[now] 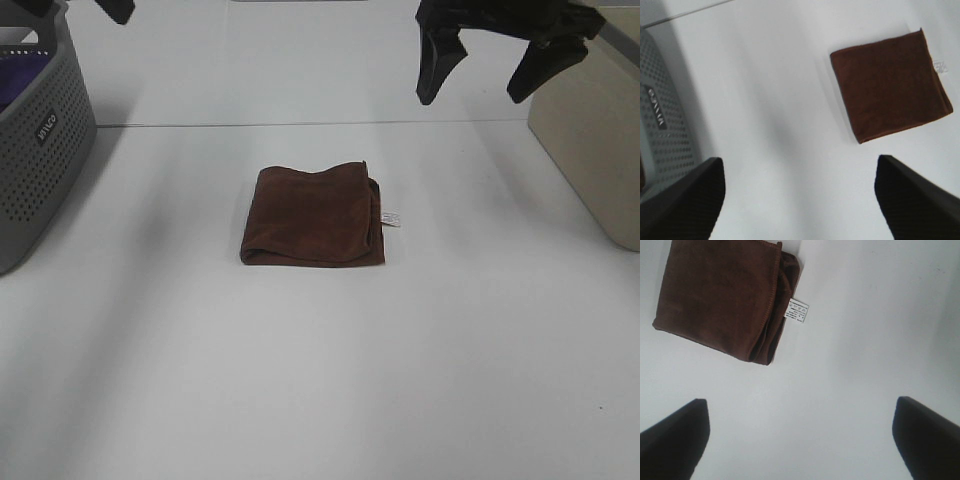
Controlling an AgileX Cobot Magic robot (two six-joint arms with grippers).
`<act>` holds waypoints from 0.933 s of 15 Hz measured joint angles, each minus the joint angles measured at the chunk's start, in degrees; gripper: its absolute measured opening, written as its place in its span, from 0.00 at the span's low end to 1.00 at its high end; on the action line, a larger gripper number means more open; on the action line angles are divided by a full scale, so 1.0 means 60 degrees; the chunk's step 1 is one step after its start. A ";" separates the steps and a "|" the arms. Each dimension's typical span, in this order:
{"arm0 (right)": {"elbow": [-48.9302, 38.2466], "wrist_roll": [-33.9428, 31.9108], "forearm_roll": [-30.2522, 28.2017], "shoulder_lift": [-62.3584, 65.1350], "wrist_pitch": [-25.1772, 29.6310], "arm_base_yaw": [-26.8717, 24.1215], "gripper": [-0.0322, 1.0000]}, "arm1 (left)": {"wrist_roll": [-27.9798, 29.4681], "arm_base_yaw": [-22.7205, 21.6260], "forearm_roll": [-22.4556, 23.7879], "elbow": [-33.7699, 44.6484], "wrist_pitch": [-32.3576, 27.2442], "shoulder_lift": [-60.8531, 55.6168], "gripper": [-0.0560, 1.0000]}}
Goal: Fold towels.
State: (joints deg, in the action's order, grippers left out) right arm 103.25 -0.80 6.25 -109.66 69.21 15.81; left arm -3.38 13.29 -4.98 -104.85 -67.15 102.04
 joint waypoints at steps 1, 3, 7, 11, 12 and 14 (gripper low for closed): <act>-0.0315 0.0000 0.0000 0.0477 0.0029 0.0000 0.95 | 0.0076 0.0000 0.0325 0.0000 -0.0286 -0.0296 0.77; -0.1261 0.0000 0.0000 0.1490 0.0048 0.0000 0.95 | 0.0411 0.0000 0.0888 0.0468 -0.0325 -0.1203 0.77; -0.4087 0.0134 0.0000 0.3801 0.0038 0.0000 0.95 | 0.0993 0.0000 0.1394 0.3600 -0.0344 -0.4144 0.77; -0.7124 0.0134 0.0000 0.5921 -0.0248 0.0000 0.95 | 0.1585 0.0000 0.1423 0.7439 -0.0239 -0.7019 0.77; -0.8002 0.0134 -0.0010 0.6532 -0.0315 0.0000 0.95 | 0.1652 0.0000 0.1423 0.8317 -0.0124 -0.7859 0.77; -0.9463 0.0134 -0.0010 0.7706 -0.0573 0.0000 0.95 | 0.1700 0.0000 0.1423 0.9817 0.0162 -0.9607 0.77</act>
State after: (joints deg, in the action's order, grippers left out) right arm 46.47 0.00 6.19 -63.43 65.78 15.81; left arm 6.82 13.29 3.55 -45.95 -66.18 44.40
